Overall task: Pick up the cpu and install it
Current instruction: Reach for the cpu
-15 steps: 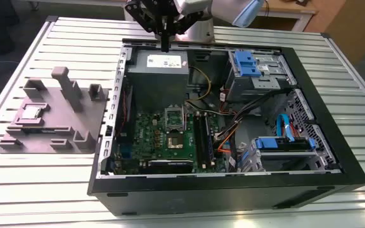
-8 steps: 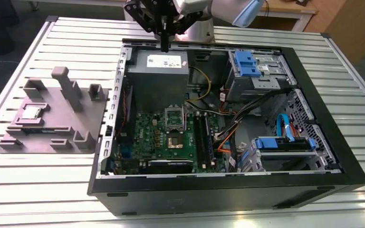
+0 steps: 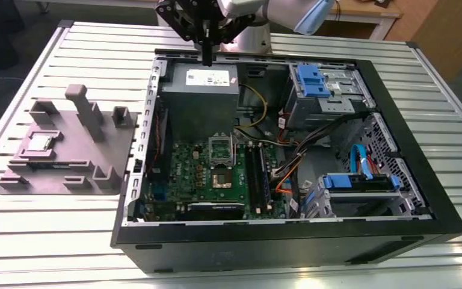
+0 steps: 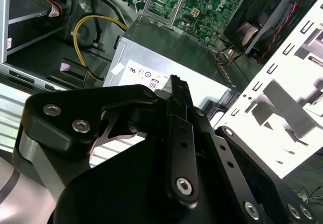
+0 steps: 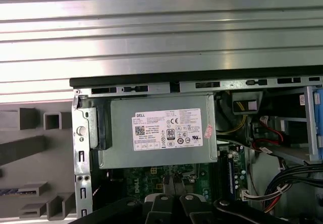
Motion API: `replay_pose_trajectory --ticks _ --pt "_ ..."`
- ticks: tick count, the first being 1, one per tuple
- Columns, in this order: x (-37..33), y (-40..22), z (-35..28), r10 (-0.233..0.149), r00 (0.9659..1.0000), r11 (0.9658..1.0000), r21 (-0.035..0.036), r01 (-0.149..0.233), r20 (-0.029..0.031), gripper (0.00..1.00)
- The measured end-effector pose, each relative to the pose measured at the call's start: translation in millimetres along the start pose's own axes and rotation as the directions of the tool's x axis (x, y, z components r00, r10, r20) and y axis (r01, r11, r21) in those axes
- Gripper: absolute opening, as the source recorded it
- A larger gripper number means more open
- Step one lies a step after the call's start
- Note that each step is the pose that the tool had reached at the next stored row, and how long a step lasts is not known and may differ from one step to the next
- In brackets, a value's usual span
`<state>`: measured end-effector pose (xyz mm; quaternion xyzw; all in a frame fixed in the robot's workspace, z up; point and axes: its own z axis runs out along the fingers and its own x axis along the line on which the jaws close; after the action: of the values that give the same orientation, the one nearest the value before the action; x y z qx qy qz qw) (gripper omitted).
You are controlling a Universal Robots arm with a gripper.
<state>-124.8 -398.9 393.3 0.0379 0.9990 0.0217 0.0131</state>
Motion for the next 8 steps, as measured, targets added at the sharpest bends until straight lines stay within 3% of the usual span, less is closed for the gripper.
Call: replay_pose_trajectory --ticks 8 --pt "5.0 -0.4 -0.1 0.000 1.0000 1.0000 0.0000 0.000 0.0000 0.10"
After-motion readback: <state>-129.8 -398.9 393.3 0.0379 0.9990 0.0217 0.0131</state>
